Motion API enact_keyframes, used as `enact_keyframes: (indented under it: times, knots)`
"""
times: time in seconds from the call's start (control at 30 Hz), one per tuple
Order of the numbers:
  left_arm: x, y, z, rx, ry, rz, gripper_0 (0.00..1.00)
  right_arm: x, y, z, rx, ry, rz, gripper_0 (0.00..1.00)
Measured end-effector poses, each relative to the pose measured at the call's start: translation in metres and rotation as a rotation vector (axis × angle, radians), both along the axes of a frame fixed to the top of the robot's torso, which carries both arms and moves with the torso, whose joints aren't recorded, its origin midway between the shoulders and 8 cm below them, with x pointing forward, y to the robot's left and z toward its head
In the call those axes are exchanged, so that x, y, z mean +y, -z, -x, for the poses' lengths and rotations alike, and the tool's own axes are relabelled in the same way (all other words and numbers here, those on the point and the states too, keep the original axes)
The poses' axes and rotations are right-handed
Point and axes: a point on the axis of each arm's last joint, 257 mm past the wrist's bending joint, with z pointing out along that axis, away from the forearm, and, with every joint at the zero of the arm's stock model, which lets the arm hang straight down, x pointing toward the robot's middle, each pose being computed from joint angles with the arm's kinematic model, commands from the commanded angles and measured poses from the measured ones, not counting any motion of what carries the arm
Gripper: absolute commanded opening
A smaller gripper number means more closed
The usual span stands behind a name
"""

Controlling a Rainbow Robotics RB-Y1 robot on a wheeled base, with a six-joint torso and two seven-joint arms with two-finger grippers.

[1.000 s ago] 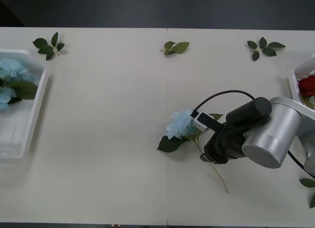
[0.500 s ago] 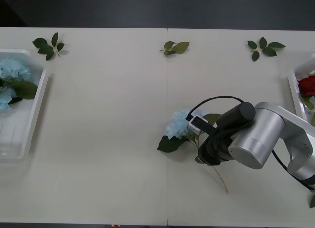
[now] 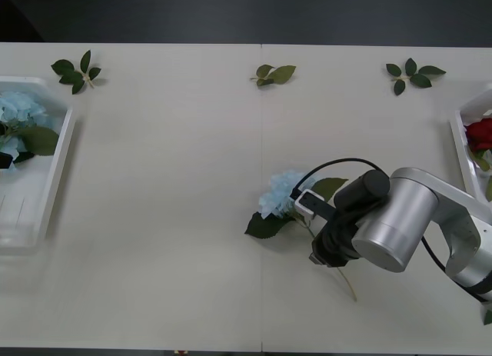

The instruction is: Put the red flowers into the right box and the blue flowers into the left box

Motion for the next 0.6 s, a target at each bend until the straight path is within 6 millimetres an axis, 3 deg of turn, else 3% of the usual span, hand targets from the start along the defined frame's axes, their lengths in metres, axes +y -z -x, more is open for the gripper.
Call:
enact_keyframes:
  times: [0.1, 0.17, 0.2, 0.23, 0.3, 0.33, 0.5, 0.6]
  knots:
    - [-0.029, 0.000, 0.001, -0.003, 0.066, 0.071, 1.00, -0.002, 0.007, 0.000, 0.015, 0.016, 0.002, 0.96]
    - [-0.050, -0.001, 0.004, -0.010, 0.124, 0.126, 1.00, 0.002, 0.010, 0.000, 0.024, 0.021, -0.004, 0.83]
    - [-0.060, -0.002, 0.005, -0.023, 0.164, 0.153, 1.00, 0.004, 0.011, 0.001, 0.026, 0.022, -0.008, 0.83]
    - [-0.070, -0.003, 0.007, -0.036, 0.204, 0.175, 1.00, 0.006, 0.011, 0.001, 0.028, 0.021, -0.011, 0.62]
    - [-0.085, -0.002, 0.010, -0.059, 0.280, 0.206, 1.00, 0.010, 0.011, 0.001, 0.028, 0.019, -0.018, 0.50]
    - [-0.093, -0.004, 0.011, -0.068, 0.314, 0.232, 1.00, 0.011, 0.011, 0.001, 0.027, 0.018, -0.021, 0.37]
    - [-0.124, -0.010, 0.013, -0.125, 0.450, 0.276, 1.00, 0.011, 0.011, 0.001, 0.027, 0.018, -0.022, 0.08]
    - [-0.132, -0.018, 0.012, -0.202, 0.536, 0.251, 1.00, 0.011, 0.011, 0.001, 0.027, 0.018, -0.022, 0.00]
